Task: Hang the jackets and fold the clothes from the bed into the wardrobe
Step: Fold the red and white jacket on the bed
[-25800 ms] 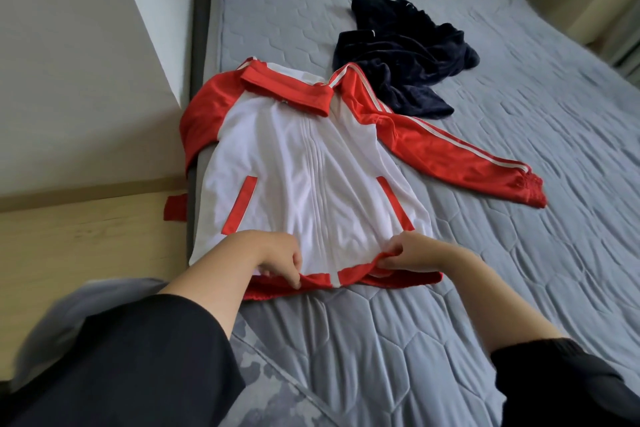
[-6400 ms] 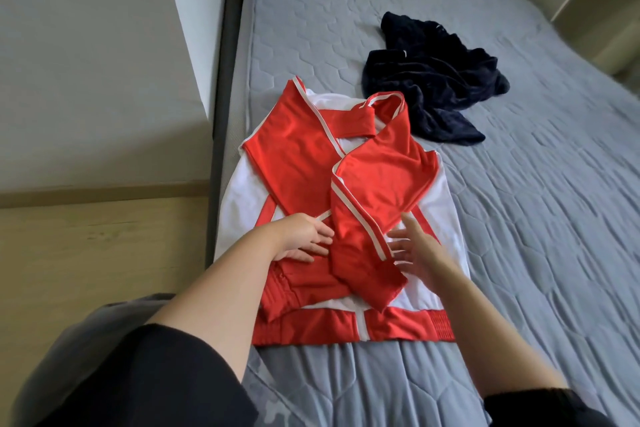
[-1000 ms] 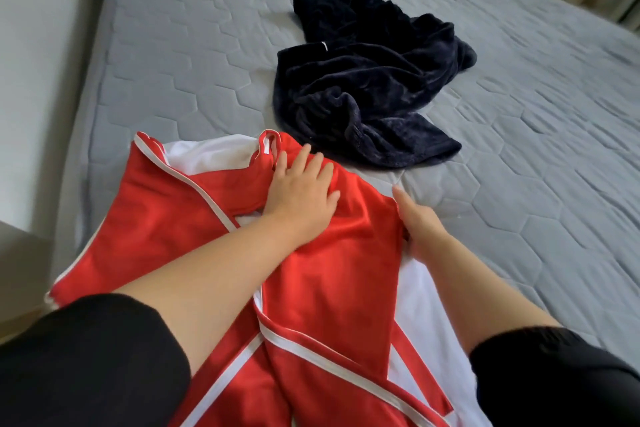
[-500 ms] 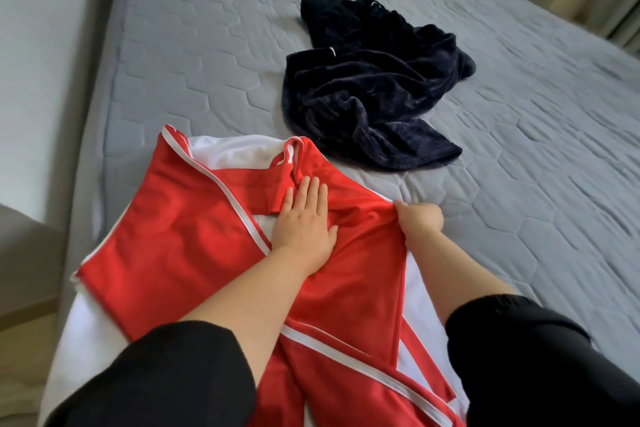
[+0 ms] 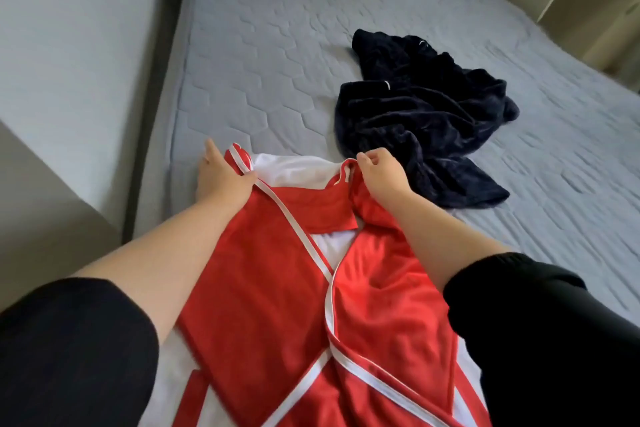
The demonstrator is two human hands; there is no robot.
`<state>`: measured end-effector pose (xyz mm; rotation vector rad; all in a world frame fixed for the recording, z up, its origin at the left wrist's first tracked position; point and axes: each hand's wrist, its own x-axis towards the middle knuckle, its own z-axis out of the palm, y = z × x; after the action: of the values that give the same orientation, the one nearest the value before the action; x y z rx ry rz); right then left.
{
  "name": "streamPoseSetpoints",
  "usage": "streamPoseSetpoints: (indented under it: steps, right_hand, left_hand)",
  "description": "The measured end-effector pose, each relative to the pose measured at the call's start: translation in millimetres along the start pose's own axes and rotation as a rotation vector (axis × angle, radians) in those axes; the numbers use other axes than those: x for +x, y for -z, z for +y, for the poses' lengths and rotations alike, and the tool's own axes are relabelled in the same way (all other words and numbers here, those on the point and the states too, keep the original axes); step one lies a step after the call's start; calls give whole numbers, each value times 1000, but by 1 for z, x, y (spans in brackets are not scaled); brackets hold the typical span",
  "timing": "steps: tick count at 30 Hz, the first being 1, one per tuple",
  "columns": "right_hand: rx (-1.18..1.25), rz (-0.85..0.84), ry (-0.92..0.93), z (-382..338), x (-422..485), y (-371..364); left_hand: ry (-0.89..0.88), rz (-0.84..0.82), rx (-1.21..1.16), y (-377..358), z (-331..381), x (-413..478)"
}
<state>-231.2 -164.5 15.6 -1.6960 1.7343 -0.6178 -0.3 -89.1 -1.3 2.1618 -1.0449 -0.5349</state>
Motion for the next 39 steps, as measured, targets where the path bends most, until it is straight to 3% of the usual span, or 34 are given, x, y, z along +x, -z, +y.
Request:
streamPoseSetpoints:
  steps: [4, 8, 10, 12, 14, 17, 21, 25, 28, 33, 37, 39]
  right_hand:
    - [-106, -223, -106, -2, 18, -4]
    - [-276, -323, -60, -3, 23, -5]
    - [-312, -260, 7, -8, 23, -2]
    - [-357, -76, 119, -14, 24, 5]
    - [-312, 114, 175, -22, 26, 17]
    - [-211, 267, 215, -39, 27, 35]
    - [-164, 330, 275, -53, 17, 58]
    - [-294, 213, 384, -41, -10, 77]
    - [-412, 155, 506, -20, -43, 85]
    - [-497, 249, 865, 34, -115, 88]
    - [-679, 192, 1005, 85, -175, 79]
    - [-738, 93, 955, 106, -195, 74]
  left_hand:
    - [-17, -100, 31, 4, -10, 17]
    - [-19, -163, -72, 15, -17, 24]
    - [-89, -134, -45, 22, -15, 27]
    - [-163, -56, 40, 30, -9, 26]
    - [-235, 27, 82, 38, 2, 23]
    - [-319, 128, 73, 52, 27, 18]
    - [-418, 194, 69, 69, 52, 6]
    - [-580, 203, 151, 82, 46, -30]
    - [-793, 158, 319, 95, 27, -72]
    - [-1340, 86, 627, 109, -16, -141]
    - [-1390, -143, 861, 97, -47, -185]
    - [-1201, -437, 1033, 83, -65, -202]
